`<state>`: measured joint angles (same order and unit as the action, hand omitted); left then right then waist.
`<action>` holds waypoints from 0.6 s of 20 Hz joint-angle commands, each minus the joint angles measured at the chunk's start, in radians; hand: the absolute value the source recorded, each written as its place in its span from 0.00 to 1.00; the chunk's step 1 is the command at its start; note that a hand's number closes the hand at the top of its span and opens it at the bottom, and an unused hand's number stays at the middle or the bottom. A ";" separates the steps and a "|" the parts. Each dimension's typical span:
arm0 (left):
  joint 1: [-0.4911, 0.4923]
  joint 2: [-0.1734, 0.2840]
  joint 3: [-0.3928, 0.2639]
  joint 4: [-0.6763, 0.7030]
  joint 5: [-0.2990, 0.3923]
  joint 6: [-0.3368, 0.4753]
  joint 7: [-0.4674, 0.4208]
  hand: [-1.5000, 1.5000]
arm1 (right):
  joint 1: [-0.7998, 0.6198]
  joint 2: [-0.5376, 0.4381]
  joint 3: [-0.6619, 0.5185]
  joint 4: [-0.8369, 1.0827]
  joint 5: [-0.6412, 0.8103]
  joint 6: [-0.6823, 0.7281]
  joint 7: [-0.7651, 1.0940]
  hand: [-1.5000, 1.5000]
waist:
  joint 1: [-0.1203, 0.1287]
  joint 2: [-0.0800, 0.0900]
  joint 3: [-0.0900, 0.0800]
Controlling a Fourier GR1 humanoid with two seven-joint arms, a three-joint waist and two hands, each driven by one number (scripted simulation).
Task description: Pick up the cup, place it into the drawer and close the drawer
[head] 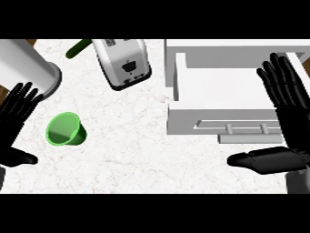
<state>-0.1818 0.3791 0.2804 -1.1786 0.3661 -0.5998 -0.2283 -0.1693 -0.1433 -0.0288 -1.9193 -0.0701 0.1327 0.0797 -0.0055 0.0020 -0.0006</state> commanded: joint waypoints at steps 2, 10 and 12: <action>-0.096 0.016 0.000 0.281 -0.151 -0.003 -0.173 0.00 | -0.059 -0.016 -0.032 0.061 0.000 0.009 -0.015 0.00 | -0.003 0.002 0.000; -0.159 0.048 -0.017 0.653 -0.324 0.018 -0.496 0.00 | -0.044 -0.028 -0.056 0.012 -0.039 0.028 0.022 0.00 | -0.017 0.005 -0.002; -0.226 0.080 -0.012 0.743 -0.324 -0.006 -0.491 0.00 | -0.140 -0.060 -0.093 0.067 -0.074 0.040 0.071 0.00 | -0.010 0.004 -0.002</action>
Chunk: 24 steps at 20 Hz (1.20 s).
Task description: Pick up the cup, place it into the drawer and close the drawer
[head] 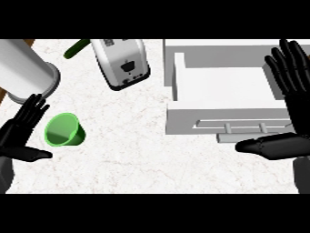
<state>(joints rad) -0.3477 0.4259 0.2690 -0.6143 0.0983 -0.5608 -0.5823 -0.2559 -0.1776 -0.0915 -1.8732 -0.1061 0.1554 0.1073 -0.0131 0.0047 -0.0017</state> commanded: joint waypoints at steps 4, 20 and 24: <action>-0.079 0.030 -0.026 0.271 -0.117 0.005 -0.260 0.00 | 0.044 0.017 0.007 -0.003 0.017 0.005 -0.052 0.00 | -0.006 0.002 -0.001; -0.096 -0.034 -0.037 0.410 -0.153 0.063 -0.438 0.00 | -0.014 -0.007 -0.009 0.032 -0.005 0.028 -0.030 0.00 | -0.023 0.013 -0.005; -0.082 -0.058 -0.051 0.407 -0.169 0.079 -0.486 0.00 | -0.003 -0.026 -0.016 -0.009 -0.036 0.052 0.006 0.00 | -0.027 0.010 -0.005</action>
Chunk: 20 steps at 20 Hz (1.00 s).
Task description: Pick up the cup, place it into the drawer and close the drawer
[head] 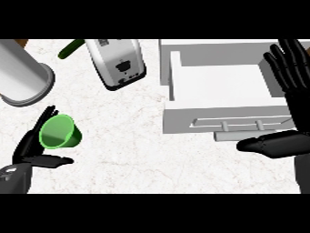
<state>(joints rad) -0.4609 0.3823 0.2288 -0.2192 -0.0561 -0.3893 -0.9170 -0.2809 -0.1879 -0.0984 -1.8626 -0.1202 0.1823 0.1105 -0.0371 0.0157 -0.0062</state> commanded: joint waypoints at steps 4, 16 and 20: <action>-0.022 -0.007 -0.008 0.027 -0.014 -0.098 -0.119 0.00 | -0.025 0.013 0.010 -0.015 0.008 -0.024 0.028 0.00 | -0.002 0.000 -0.001; -0.032 -0.059 -0.026 -0.020 -0.009 -0.199 -0.176 1.00 | -0.004 -0.033 -0.035 -0.005 -0.027 0.019 0.025 0.00 | -0.007 0.000 -0.001; -0.068 -0.101 0.003 -0.048 -0.007 0.072 -0.216 1.00 | -0.019 -0.017 -0.013 0.025 0.020 -0.006 0.013 0.00 | -0.006 0.004 -0.001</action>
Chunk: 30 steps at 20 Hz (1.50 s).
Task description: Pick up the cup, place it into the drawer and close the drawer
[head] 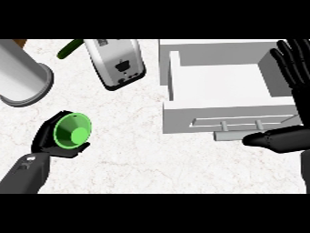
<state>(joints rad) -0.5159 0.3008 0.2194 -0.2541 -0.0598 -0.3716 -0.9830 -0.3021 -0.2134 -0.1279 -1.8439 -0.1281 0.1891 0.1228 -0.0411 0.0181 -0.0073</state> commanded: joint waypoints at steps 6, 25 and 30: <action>0.022 -0.104 0.121 -0.037 0.070 0.350 -0.213 1.00 | 0.019 0.002 0.010 -0.031 0.008 -0.001 0.008 0.00 | 0.011 -0.006 0.002; -0.289 -0.257 0.006 -0.403 0.112 0.251 0.179 1.00 | 0.090 -0.002 -0.030 -0.057 -0.005 -0.005 0.014 0.00 | 0.046 -0.030 0.009; -0.333 -0.299 -0.082 -0.555 0.150 0.349 0.366 1.00 | 0.063 0.009 -0.024 0.055 0.033 0.002 -0.073 0.00 | 0.052 -0.024 0.008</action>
<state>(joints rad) -0.7900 0.0219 0.1961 -0.7050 0.0668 -0.0791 -0.7497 -0.2370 -0.2165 -0.1567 -1.8559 -0.1179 0.1878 0.1075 0.0066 -0.0073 0.0009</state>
